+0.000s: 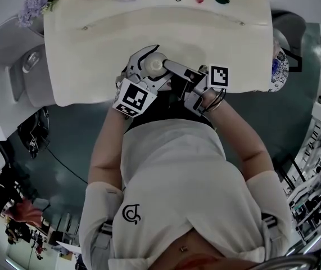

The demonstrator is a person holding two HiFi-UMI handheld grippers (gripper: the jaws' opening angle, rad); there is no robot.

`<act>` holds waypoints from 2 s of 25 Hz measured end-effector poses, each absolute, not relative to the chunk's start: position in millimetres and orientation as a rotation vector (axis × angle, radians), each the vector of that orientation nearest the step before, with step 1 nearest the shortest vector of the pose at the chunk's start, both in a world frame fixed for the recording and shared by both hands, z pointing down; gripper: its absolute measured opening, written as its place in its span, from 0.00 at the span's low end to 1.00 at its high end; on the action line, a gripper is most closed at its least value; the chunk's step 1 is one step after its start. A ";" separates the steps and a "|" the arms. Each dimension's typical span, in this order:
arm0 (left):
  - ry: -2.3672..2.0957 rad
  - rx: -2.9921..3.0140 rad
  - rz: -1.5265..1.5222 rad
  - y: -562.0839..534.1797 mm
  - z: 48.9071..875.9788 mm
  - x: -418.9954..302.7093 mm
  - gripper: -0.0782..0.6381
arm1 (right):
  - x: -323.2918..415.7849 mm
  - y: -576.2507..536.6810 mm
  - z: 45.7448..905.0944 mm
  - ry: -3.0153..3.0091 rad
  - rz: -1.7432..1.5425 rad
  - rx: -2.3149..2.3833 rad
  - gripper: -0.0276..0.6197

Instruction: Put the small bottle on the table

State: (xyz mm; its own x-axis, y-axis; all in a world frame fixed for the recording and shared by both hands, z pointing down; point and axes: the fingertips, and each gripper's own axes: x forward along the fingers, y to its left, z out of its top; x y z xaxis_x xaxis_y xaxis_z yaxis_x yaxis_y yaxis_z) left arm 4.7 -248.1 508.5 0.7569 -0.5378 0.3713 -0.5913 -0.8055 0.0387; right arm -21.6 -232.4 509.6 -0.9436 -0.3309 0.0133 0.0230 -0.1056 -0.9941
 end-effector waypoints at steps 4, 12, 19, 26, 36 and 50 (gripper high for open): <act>-0.883 2.806 0.576 -248.2 526.2 6.9 0.60 | -13.9 -236.8 526.9 1.990 -2.138 -0.459 0.60; -0.846 2.804 0.673 -248.0 552.3 15.5 0.60 | 2.1 -242.9 546.0 2.028 -2.149 -0.639 0.48; -0.811 2.766 0.708 -252.1 567.7 26.3 0.60 | 16.5 -247.0 562.2 2.013 -2.182 -0.726 0.50; -0.816 2.758 0.774 -256.9 581.0 31.5 0.60 | 25.7 -251.2 575.6 2.017 -2.191 -0.764 0.49; -0.805 2.754 0.777 -257.8 582.0 31.2 0.60 | 23.0 -252.7 574.0 2.046 -2.161 -0.765 0.50; -0.884 2.731 0.614 -257.2 544.4 13.2 0.68 | 29.0 -260.9 546.1 2.081 -1.979 -0.791 0.31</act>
State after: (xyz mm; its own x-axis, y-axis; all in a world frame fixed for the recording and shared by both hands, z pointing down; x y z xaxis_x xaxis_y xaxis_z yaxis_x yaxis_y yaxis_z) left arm 13.2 -257.2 544.4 0.7340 -0.5118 0.4464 -0.5973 -0.7993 0.0658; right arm 29.0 -260.9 546.1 -0.8465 -0.4767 0.2371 -0.2607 -0.0171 -0.9653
